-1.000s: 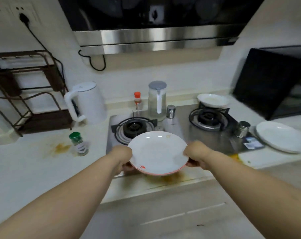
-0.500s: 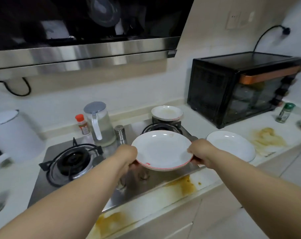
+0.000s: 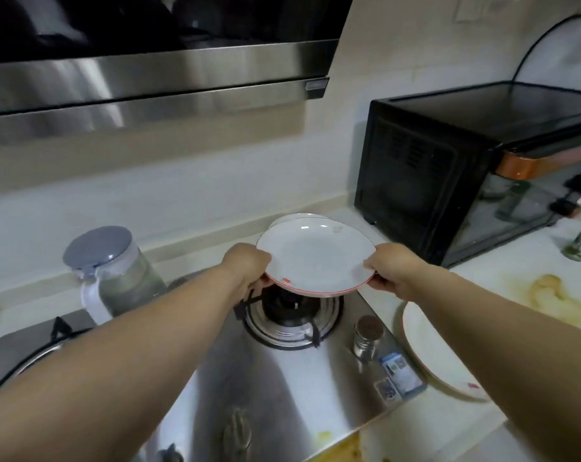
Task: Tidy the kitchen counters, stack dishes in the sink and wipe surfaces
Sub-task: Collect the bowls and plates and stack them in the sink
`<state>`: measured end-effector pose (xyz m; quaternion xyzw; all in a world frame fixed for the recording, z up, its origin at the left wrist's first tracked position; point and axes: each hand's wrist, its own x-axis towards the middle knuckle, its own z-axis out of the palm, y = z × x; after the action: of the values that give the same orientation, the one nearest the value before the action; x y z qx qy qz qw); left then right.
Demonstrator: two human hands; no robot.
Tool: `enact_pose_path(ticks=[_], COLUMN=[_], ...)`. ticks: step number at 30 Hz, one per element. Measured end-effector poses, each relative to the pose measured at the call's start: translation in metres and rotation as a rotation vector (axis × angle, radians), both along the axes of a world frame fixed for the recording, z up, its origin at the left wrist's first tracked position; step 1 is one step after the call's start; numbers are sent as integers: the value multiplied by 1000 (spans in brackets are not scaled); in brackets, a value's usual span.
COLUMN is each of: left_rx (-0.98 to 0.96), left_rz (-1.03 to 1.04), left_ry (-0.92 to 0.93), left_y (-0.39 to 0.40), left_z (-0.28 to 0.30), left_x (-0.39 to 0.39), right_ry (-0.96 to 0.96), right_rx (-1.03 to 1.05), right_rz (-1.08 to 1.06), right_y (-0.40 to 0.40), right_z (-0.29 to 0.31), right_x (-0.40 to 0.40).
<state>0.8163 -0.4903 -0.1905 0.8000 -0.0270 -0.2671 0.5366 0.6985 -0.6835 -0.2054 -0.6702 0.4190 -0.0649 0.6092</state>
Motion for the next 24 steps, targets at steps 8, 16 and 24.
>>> enact_pose_path(ticks=[8, 16, 24], left_rx=[342, 549, 682], left_rz=[-31, -3, -22], left_ry=[-242, -267, -301], left_y=[-74, -121, -134], left_z=[-30, -58, -86], left_x=[72, 121, 141], right_ry=[128, 179, 265], right_rx=[-110, -217, -271], right_rz=[134, 229, 295], right_y=[-88, -146, -150], right_z=[-31, -74, -98], right_x=[94, 170, 188])
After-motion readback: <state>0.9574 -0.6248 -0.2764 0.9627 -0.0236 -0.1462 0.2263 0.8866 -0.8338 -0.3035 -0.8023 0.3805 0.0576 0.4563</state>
